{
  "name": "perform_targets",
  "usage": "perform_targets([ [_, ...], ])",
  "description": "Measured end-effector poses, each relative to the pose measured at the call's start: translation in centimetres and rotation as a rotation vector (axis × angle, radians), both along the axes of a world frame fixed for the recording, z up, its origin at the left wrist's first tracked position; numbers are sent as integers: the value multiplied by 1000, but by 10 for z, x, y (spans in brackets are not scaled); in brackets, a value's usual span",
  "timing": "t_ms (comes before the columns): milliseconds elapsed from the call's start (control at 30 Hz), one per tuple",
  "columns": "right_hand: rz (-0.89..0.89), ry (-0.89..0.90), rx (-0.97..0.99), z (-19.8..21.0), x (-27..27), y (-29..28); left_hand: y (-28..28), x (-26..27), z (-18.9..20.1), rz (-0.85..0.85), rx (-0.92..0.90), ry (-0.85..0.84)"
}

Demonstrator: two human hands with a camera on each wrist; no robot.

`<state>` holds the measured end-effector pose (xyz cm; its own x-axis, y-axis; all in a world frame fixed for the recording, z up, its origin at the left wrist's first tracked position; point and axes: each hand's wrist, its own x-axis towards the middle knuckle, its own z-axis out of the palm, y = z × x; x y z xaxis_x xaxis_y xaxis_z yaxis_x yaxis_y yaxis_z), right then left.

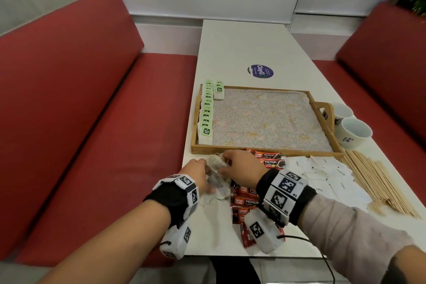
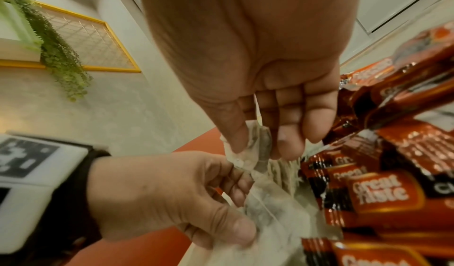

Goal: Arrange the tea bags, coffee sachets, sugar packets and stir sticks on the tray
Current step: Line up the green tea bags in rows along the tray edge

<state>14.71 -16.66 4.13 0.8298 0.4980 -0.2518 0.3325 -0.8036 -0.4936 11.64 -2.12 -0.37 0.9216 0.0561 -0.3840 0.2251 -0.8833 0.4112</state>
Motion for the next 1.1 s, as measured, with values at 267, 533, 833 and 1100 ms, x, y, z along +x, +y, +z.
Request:
perform_targets([
  [267, -22, 110, 1, -3, -3, -5, 5, -2, -2, -7, -62, 18],
  [533, 15, 309, 115, 4, -6, -2, 25, -7, -5, 112, -282, -99],
  [833, 148, 392, 160, 12, -9, 9, 35, -3, 8, 229, -824, -97],
  [1100, 63, 341, 334, 27, 6, 9, 30, 4, 32, 408, -1183, -111],
])
